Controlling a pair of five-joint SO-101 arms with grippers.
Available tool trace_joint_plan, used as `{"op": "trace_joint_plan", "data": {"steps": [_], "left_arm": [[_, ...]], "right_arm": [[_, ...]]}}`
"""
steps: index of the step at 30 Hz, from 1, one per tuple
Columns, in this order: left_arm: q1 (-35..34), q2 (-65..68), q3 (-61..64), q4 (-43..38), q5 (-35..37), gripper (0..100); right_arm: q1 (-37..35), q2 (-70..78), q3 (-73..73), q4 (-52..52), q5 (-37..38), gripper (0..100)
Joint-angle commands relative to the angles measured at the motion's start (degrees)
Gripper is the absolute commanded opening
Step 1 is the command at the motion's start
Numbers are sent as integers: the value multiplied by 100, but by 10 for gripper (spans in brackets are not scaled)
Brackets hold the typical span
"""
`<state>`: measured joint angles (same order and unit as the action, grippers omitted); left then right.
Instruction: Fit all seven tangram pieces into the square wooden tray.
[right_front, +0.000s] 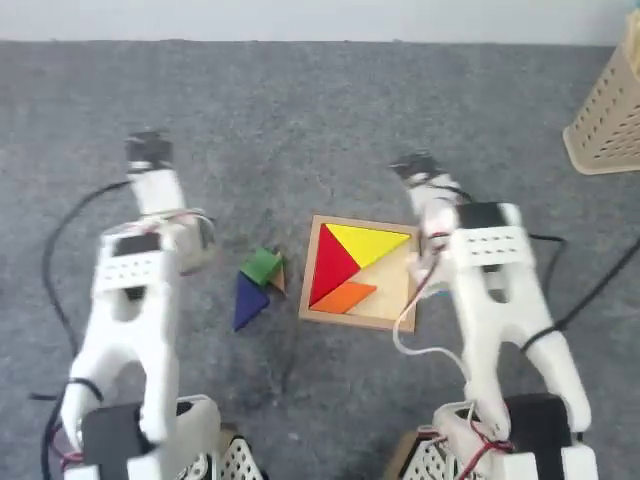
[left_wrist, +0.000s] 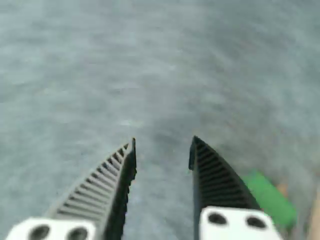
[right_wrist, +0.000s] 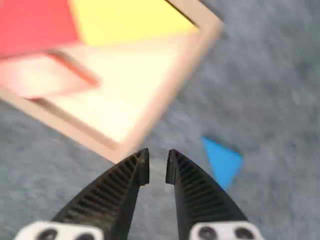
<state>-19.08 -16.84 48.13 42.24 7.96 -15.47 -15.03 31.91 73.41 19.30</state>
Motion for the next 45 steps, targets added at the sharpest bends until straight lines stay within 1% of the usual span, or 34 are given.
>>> {"op": "trace_joint_plan", "data": {"steps": [1,4,7,11,14,18,22,30,35,39,45], "left_arm": [[-686,35,-690,308,185,174],[-1116,26,-919,484,185,174],[-1459,44,-971,580,176,174],[-1749,62,-954,844,35,174],[-1899,62,-954,941,-149,174],[-2303,62,-954,721,-149,174],[-2725,70,-954,510,-149,174],[-2690,70,-866,501,-149,174],[-2681,70,-831,501,-149,174],[-2488,70,-822,510,-149,174],[-2453,70,-778,501,-149,174]], "right_arm": [[-1051,-110,-738,31,-431,71],[-1833,470,-1424,31,-730,71],[-2378,1385,-2374,22,-976,71],[-2774,2695,-3684,-171,-1073,71],[-2941,3380,-4580,-22,-1081,85],[-3310,3952,-4923,-145,-1055,177],[-3618,4207,-4958,-233,-1081,171],[-3600,4743,-4958,-576,-1081,163],[-3284,4857,-4993,-681,-1090,163],[-3134,4884,-5143,-822,-1081,163],[-2659,4963,-5442,-778,-1081,163]]}}
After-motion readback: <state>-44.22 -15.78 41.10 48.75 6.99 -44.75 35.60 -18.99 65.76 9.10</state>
